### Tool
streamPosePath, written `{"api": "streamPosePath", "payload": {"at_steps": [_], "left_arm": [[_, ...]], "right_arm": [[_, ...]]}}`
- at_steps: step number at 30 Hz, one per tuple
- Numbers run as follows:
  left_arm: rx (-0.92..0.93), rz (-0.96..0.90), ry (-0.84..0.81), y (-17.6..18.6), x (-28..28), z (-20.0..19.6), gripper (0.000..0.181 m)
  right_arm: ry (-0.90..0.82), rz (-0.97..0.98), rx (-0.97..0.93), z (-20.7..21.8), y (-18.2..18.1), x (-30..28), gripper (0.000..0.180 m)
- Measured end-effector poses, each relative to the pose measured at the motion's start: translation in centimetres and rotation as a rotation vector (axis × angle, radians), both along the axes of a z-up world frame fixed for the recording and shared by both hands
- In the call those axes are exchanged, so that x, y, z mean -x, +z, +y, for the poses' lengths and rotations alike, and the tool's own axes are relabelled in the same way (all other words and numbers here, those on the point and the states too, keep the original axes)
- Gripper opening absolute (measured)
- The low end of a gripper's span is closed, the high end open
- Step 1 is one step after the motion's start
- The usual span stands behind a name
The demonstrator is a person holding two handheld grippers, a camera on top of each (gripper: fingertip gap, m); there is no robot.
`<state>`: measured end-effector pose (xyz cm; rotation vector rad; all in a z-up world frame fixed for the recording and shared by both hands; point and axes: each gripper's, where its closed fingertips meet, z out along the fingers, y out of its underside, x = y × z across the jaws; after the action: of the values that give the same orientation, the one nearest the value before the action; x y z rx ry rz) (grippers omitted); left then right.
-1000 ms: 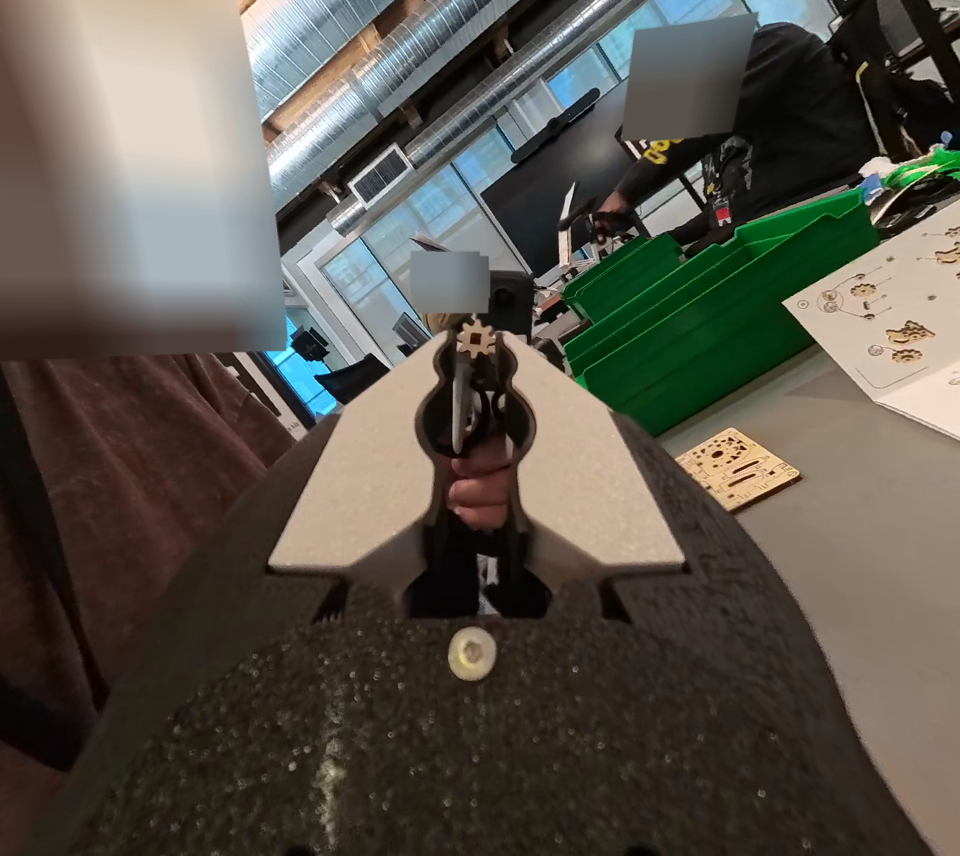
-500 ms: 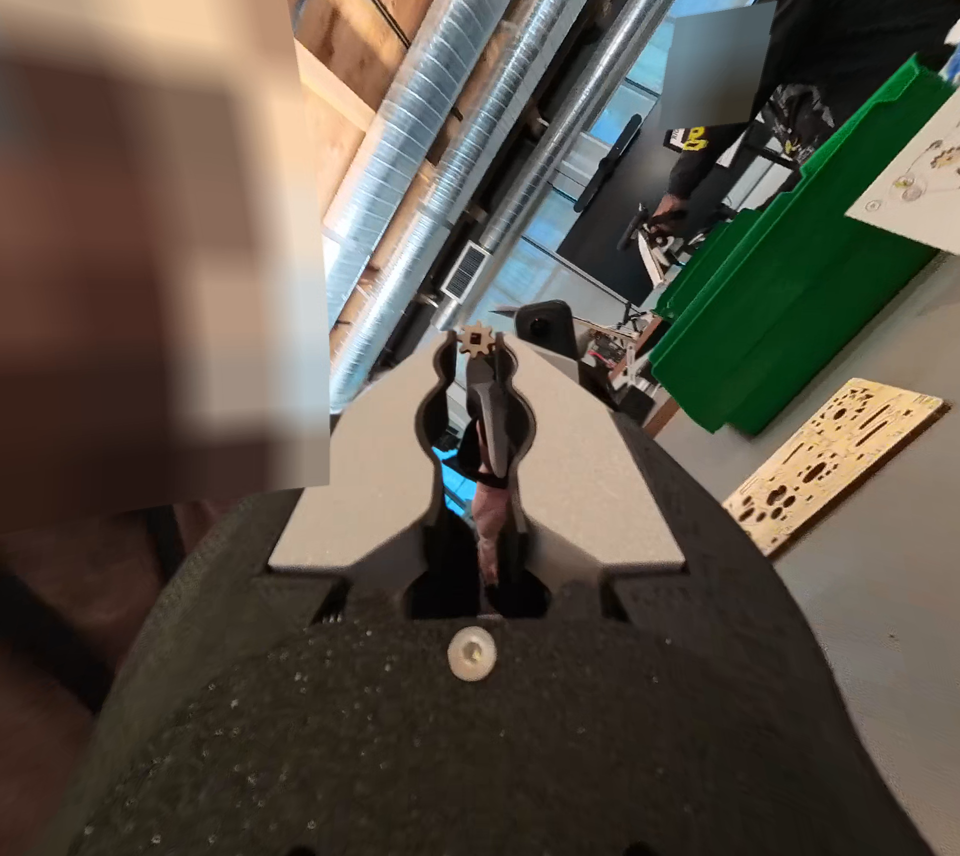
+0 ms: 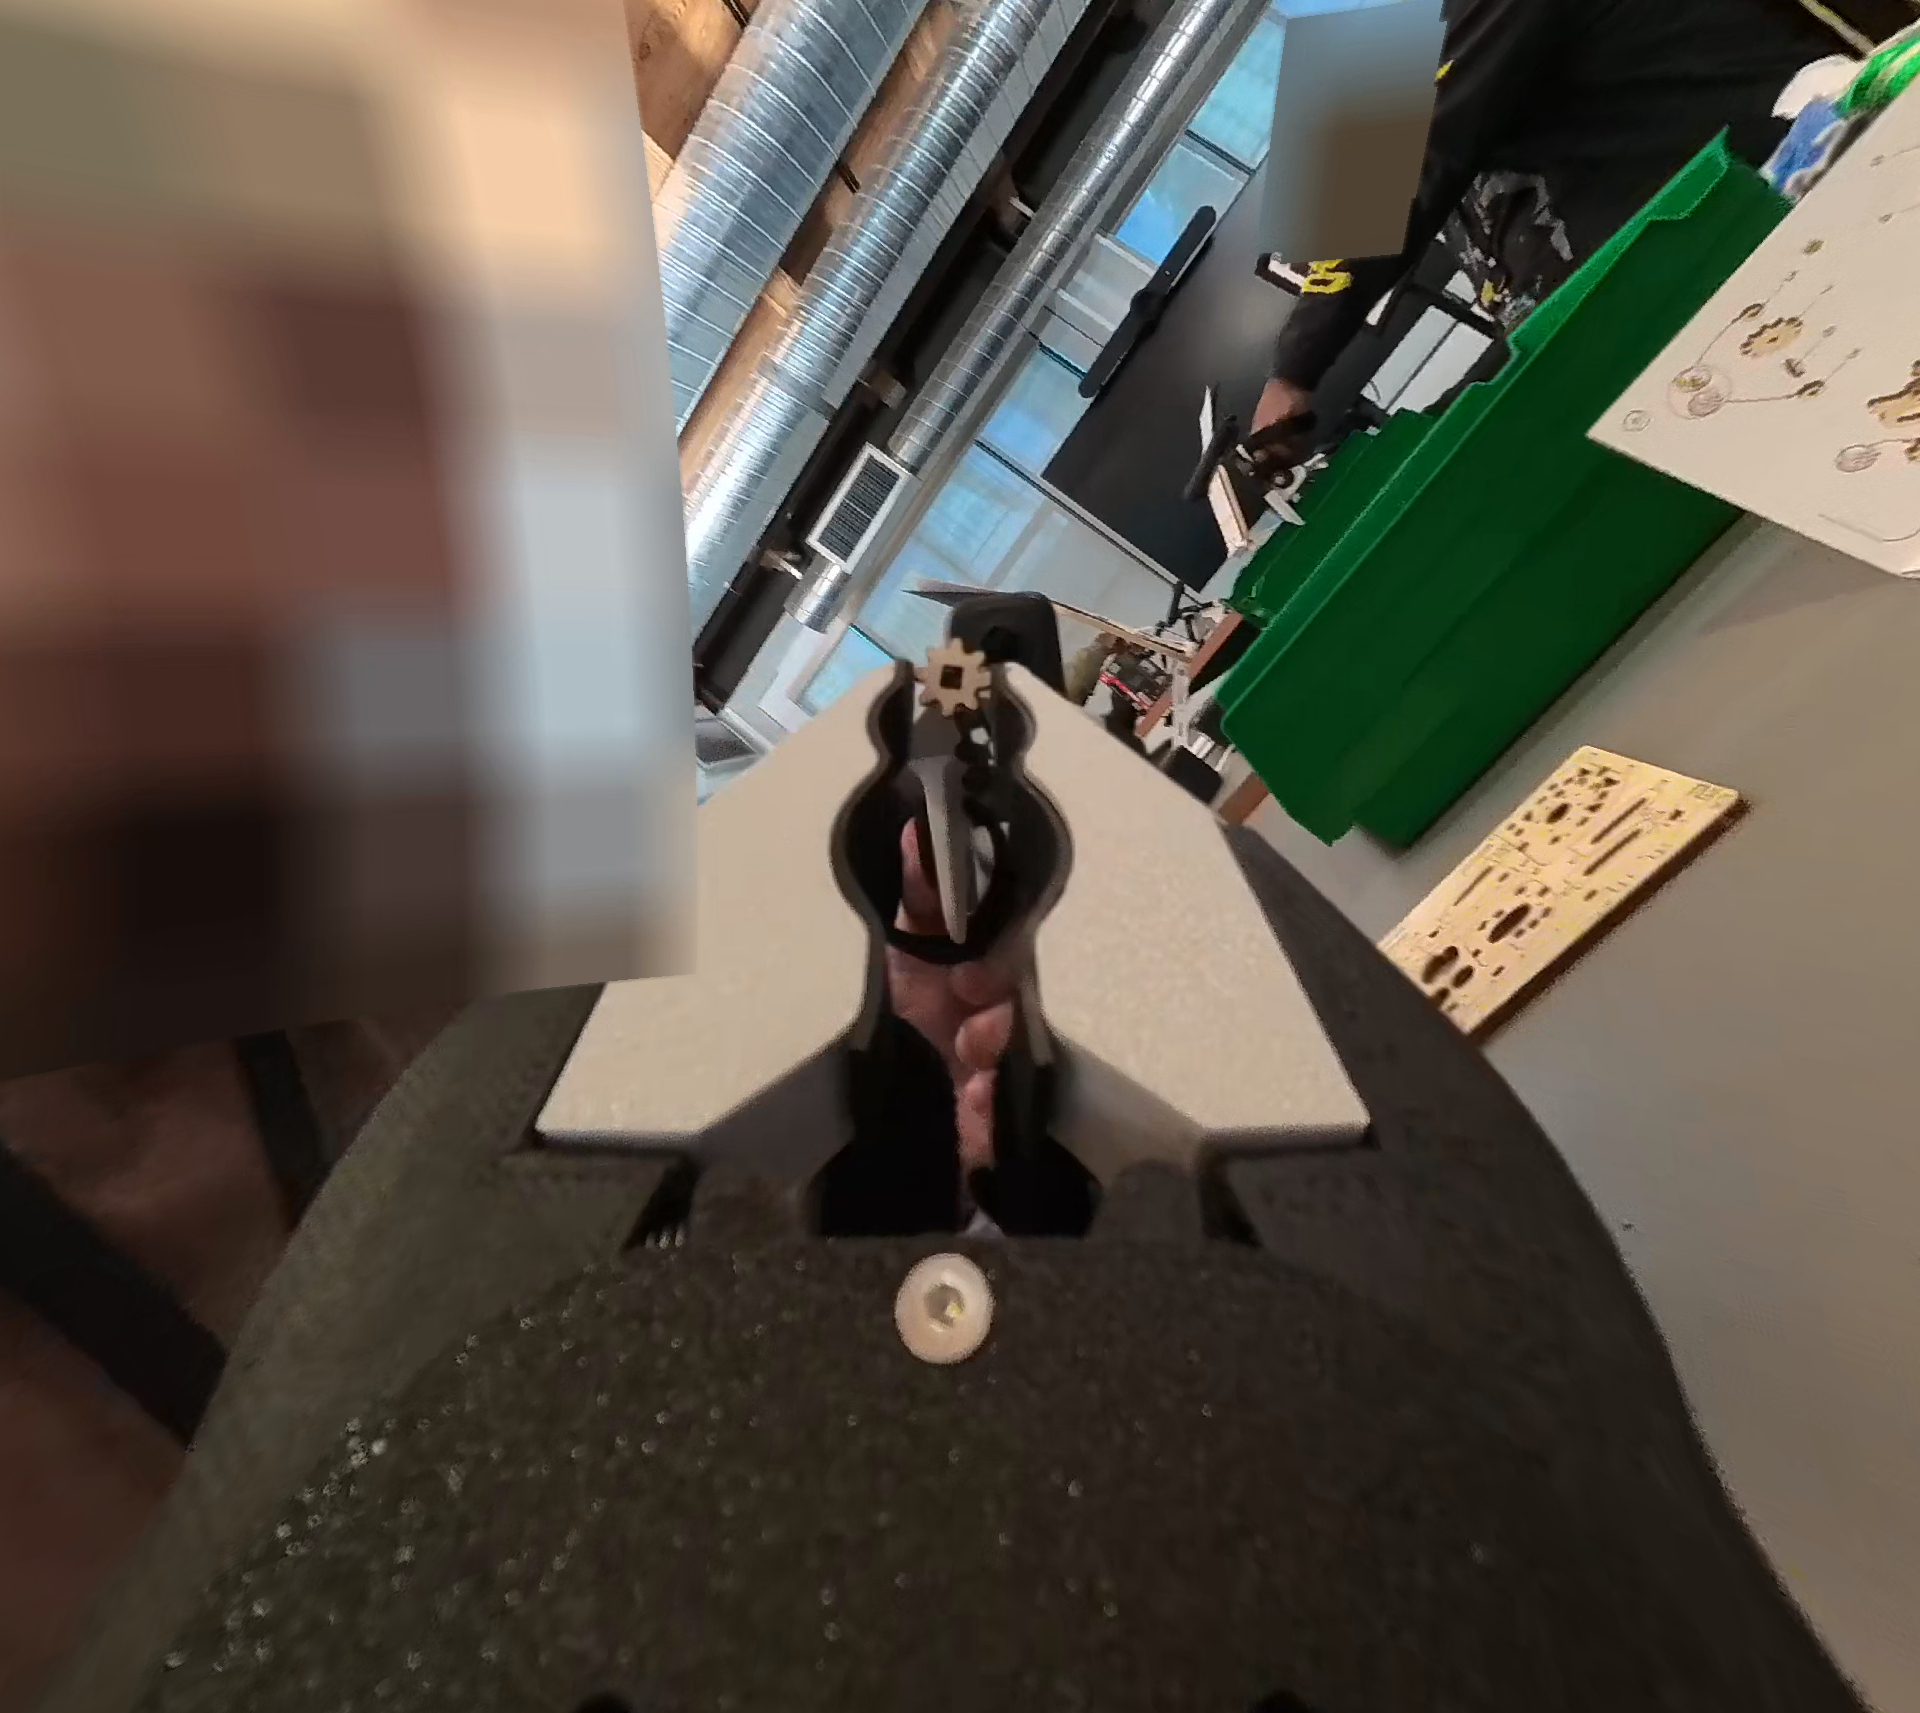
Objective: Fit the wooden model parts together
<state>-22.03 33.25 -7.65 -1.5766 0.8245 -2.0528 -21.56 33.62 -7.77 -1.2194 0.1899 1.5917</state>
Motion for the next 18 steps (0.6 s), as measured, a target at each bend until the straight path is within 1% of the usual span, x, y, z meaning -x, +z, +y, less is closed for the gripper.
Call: {"api": "streamPosePath", "payload": {"at_steps": [1, 7, 9, 14, 16, 18], "left_arm": [[-0.022, 0.006, 0.005, 0.0, 0.01, -0.02, 0.001], [-0.067, 0.005, 0.007, 0.12, -0.03, -0.43, 0.001], [-0.104, 0.012, 0.0, 0.21, -0.14, -0.73, 0.001], [-0.204, 0.049, 0.008, 0.09, -0.29, -0.96, 0.0], [-0.221, 0.059, 0.009, 0.0, -0.23, -0.99, 0.001], [-0.237, 0.074, 0.013, -0.2, -0.16, -0.93, 0.0]], "right_arm": [[-0.008, -0.022, -0.009, -0.08, 0.02, 0.0, 0.013], [-0.027, -0.163, -0.062, -0.51, 0.25, -0.02, 0.013], [-0.002, -0.144, -0.067, -0.74, 0.38, -0.17, 0.013], [0.052, 0.001, -0.032, -0.86, 0.29, -0.29, 0.013], [0.051, -0.003, -0.032, -0.85, 0.15, -0.23, 0.013], [0.04, -0.057, -0.038, -0.81, -0.05, -0.13, 0.013]]}}
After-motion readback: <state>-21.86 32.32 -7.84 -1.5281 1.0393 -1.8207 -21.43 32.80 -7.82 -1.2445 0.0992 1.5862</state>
